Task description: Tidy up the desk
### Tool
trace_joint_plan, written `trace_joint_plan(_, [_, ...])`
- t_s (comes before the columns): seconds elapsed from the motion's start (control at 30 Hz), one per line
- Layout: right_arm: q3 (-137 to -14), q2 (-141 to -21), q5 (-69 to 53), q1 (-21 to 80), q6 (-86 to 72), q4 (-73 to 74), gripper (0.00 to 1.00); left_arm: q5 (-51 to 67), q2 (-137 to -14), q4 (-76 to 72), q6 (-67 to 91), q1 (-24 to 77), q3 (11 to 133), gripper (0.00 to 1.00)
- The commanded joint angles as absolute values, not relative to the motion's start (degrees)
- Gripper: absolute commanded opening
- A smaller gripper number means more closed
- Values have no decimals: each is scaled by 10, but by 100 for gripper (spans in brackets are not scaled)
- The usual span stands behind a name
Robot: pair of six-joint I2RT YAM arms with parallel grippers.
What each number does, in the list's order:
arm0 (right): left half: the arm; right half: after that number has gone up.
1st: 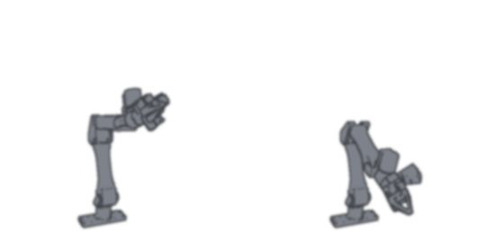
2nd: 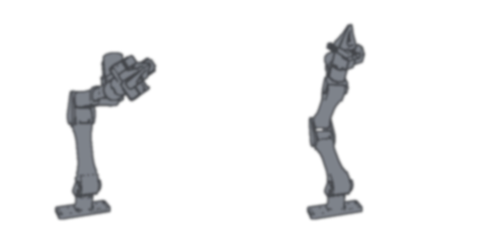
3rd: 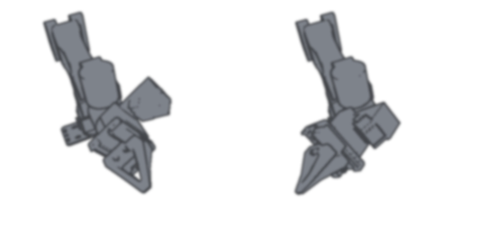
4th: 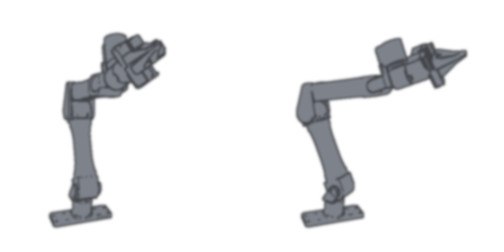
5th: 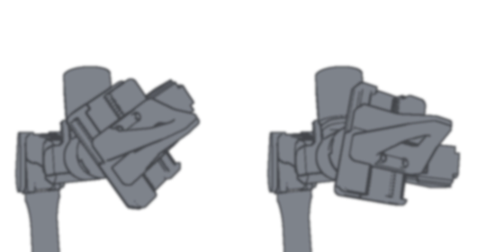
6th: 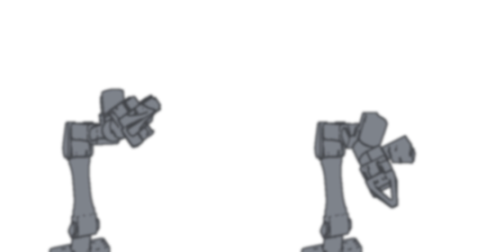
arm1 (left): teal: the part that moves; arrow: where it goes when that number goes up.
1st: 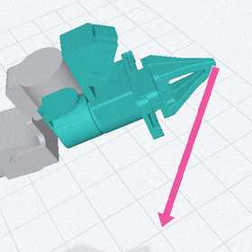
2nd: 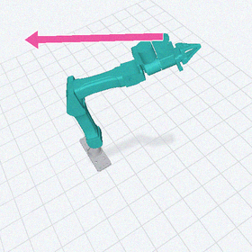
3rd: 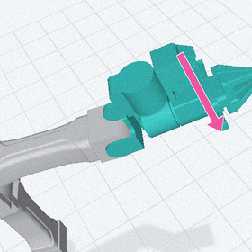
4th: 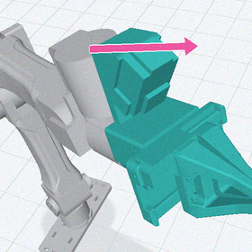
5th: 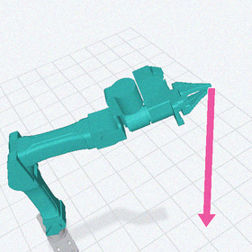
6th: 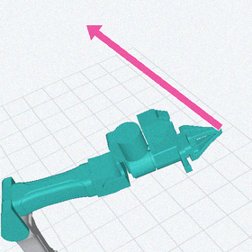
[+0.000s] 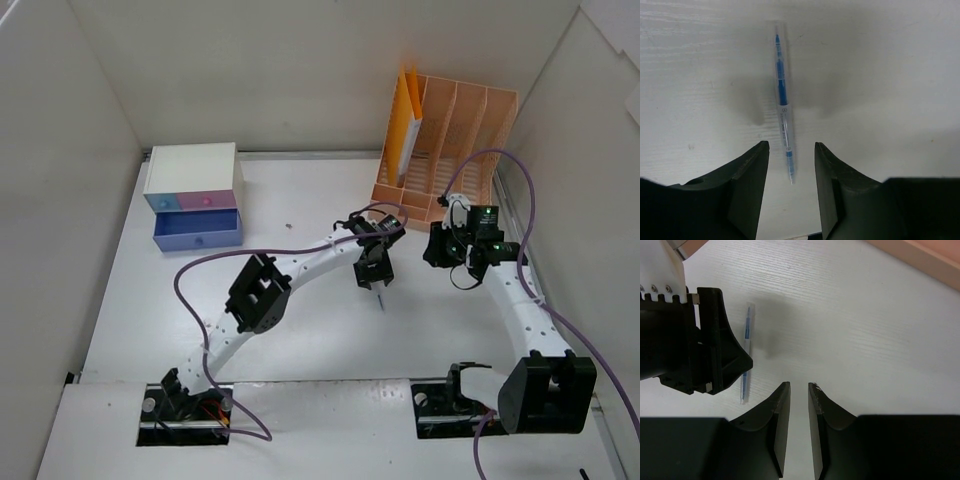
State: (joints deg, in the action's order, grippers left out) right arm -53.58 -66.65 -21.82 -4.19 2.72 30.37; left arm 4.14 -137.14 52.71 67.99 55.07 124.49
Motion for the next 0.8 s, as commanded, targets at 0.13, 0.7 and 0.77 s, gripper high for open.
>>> trace_joint_plan(0.13, [-530,-644,-235,-47,14,263,19,40,-1387,560,689,552,1300,35])
trace_joint_plan(0.7, [-515,-613,-249,-59,6,254,19,48,-1381,625,624,550,1194,23])
trace_joint_plan(0.77, [-515,-613,-251,-59,5,253,19,26,-1375,642,607,545,1179,23])
